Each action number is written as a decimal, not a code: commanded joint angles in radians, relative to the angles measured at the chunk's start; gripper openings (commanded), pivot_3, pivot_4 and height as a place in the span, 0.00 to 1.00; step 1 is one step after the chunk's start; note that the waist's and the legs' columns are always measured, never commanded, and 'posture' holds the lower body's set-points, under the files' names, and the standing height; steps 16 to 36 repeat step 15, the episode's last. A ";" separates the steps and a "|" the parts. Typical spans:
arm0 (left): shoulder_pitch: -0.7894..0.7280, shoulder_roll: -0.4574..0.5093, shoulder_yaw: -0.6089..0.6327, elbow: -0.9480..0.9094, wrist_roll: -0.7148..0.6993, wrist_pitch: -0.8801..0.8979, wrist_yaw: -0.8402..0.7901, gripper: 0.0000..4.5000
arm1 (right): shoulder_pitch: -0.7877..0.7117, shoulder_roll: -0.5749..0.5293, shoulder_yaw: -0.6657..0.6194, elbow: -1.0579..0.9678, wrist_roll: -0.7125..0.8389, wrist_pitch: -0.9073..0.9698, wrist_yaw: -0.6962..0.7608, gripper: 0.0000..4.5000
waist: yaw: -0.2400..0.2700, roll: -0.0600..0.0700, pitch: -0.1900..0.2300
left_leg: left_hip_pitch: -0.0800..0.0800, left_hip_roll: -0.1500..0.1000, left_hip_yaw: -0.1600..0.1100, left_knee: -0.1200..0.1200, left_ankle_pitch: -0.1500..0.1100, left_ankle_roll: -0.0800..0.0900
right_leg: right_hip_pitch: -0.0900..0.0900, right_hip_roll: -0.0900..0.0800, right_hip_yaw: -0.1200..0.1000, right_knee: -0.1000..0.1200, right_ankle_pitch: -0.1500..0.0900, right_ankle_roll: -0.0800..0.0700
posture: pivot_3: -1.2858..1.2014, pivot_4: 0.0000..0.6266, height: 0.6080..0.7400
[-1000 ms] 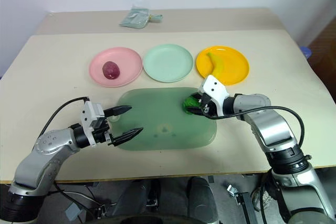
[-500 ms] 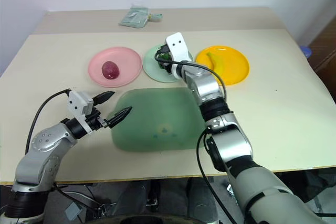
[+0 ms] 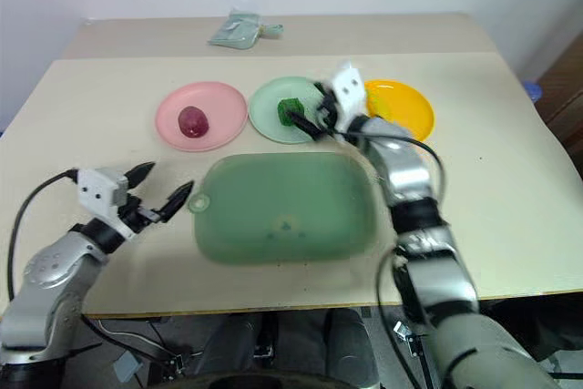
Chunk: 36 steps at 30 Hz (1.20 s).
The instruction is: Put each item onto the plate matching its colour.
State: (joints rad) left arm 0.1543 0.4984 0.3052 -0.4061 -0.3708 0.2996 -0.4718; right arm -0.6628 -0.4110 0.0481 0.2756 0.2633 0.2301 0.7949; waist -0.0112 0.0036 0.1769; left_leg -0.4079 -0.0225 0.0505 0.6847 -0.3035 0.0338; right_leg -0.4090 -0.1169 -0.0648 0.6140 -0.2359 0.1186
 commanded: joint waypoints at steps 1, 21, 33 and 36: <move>0.047 0.025 0.111 -0.001 0.003 -0.029 0.002 1.00 | 0.084 -0.107 -0.078 -0.138 0.100 0.065 0.129 0.97 | -0.003 0.000 0.000 | 0.000 0.000 0.000 0.000 0.000 0.000 | 0.000 0.000 0.000 0.000 0.000 0.000 | 0.52 0.24 1.00; 0.207 0.010 0.264 -0.087 -0.051 0.002 -0.002 1.00 | 0.175 -0.272 -0.135 -0.105 0.104 0.078 0.229 0.97 | 0.002 -0.001 0.000 | 0.001 0.001 0.001 0.001 -0.001 0.001 | -0.001 -0.005 0.003 -0.001 0.000 -0.001 | 0.52 0.24 1.00; 0.207 0.010 0.264 -0.087 -0.051 0.002 -0.002 1.00 | 0.175 -0.272 -0.135 -0.105 0.104 0.078 0.229 0.97 | 0.002 -0.001 0.000 | 0.001 0.001 0.001 0.001 -0.001 0.001 | -0.001 -0.005 0.003 -0.001 0.000 -0.001 | 0.52 0.24 1.00; 0.207 0.010 0.264 -0.087 -0.051 0.002 -0.002 1.00 | 0.175 -0.272 -0.135 -0.105 0.104 0.078 0.229 0.97 | 0.002 -0.001 0.000 | 0.001 0.001 0.001 0.001 -0.001 0.001 | -0.001 -0.005 0.003 -0.001 0.000 -0.001 | 0.52 0.24 1.00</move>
